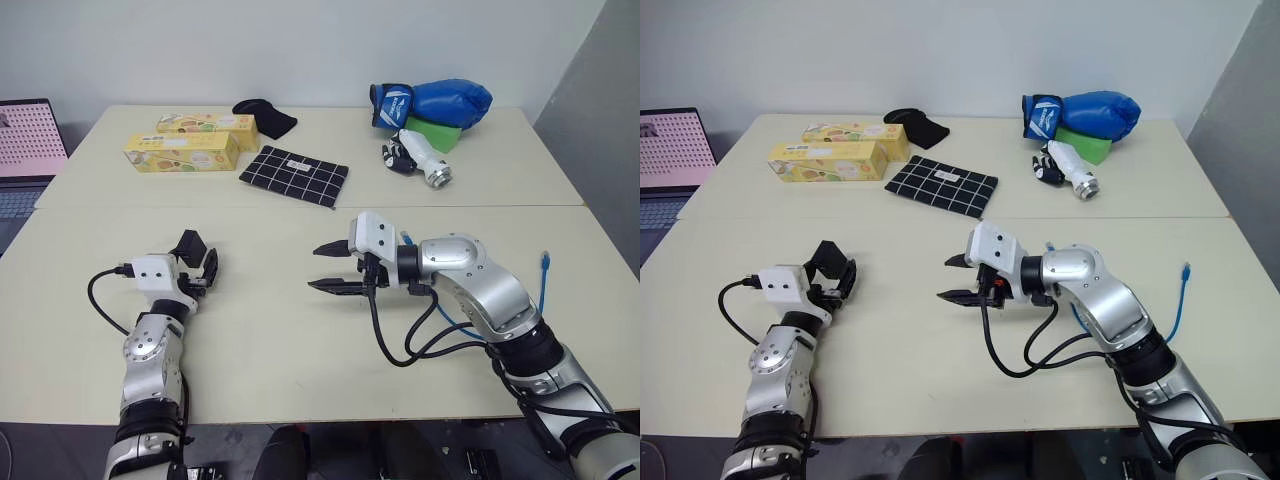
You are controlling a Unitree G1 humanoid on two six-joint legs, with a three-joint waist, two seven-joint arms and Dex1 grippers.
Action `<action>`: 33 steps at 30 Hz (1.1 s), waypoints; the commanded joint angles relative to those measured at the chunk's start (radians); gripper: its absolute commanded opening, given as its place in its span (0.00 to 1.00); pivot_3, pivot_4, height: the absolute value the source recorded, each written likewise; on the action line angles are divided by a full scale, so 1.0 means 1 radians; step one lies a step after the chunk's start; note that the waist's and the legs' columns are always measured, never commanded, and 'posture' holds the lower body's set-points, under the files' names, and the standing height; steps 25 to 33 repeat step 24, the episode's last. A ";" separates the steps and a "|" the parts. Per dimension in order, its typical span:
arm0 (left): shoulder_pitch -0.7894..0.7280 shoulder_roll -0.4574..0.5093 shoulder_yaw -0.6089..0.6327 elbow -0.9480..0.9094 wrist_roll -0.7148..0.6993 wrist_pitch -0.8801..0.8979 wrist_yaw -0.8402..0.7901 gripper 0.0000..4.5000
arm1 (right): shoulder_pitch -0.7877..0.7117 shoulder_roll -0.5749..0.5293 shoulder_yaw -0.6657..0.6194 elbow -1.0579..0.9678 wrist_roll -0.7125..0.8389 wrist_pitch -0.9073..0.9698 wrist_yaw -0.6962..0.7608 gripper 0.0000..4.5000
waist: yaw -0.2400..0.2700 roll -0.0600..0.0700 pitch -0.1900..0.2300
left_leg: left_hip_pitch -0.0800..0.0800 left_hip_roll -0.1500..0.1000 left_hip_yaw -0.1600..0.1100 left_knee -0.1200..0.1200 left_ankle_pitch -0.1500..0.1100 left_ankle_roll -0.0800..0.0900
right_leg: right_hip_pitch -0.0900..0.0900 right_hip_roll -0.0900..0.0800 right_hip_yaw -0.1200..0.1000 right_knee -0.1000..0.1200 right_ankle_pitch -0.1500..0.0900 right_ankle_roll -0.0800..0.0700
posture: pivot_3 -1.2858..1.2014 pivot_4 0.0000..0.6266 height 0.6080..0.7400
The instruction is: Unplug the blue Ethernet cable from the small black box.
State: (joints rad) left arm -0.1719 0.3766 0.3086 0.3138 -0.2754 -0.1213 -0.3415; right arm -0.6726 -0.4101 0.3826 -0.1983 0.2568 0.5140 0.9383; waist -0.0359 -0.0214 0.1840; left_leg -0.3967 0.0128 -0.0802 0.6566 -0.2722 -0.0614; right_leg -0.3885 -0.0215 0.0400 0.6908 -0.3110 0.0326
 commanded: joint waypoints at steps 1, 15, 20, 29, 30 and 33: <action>0.137 0.059 0.014 -0.280 -0.016 0.176 0.006 0.87 | 0.043 -0.029 -0.044 -0.038 0.007 0.012 -0.010 0.60 | 0.001 0.000 0.000 | 0.000 0.000 0.000 0.000 0.000 0.000 | 0.000 0.000 0.000 0.000 0.000 0.000 | 0.52 0.24 1.00; 0.291 0.355 0.207 -0.617 -0.226 0.568 -0.208 0.87 | 0.148 -0.277 -0.322 -0.002 0.121 0.095 0.050 0.60 | 0.006 0.000 0.000 | 0.000 -0.001 -0.001 0.004 0.000 0.000 | 0.002 0.002 -0.001 0.004 0.000 0.000 | 0.52 0.24 1.00; 0.315 0.442 0.249 -0.637 -0.323 0.679 -0.329 0.87 | 0.174 -0.337 -0.352 0.011 0.118 0.094 0.063 0.60 | 0.004 0.001 0.001 | 0.001 0.000 0.000 0.003 0.000 0.000 | 0.001 0.002 0.000 0.004 0.000 0.000 | 0.52 0.24 1.00; 0.340 0.488 0.253 -0.639 -0.325 0.697 -0.392 0.87 | 0.185 -0.353 -0.354 0.014 0.117 0.088 0.060 0.60 | 0.003 0.001 0.001 | 0.000 0.000 0.001 0.003 0.000 0.001 | 0.001 0.002 0.000 0.003 0.000 0.000 | 0.52 0.24 1.00; 0.340 0.488 0.253 -0.639 -0.325 0.697 -0.392 0.87 | 0.185 -0.353 -0.354 0.014 0.117 0.088 0.060 0.60 | 0.003 0.001 0.001 | 0.000 0.000 0.001 0.003 0.000 0.001 | 0.001 0.002 0.000 0.003 0.000 0.000 | 0.52 0.24 1.00; 0.340 0.488 0.253 -0.639 -0.325 0.697 -0.392 0.87 | 0.185 -0.353 -0.354 0.014 0.117 0.088 0.060 0.60 | 0.003 0.001 0.001 | 0.000 0.000 0.001 0.003 0.000 0.001 | 0.001 0.002 0.000 0.003 0.000 0.000 | 0.52 0.24 1.00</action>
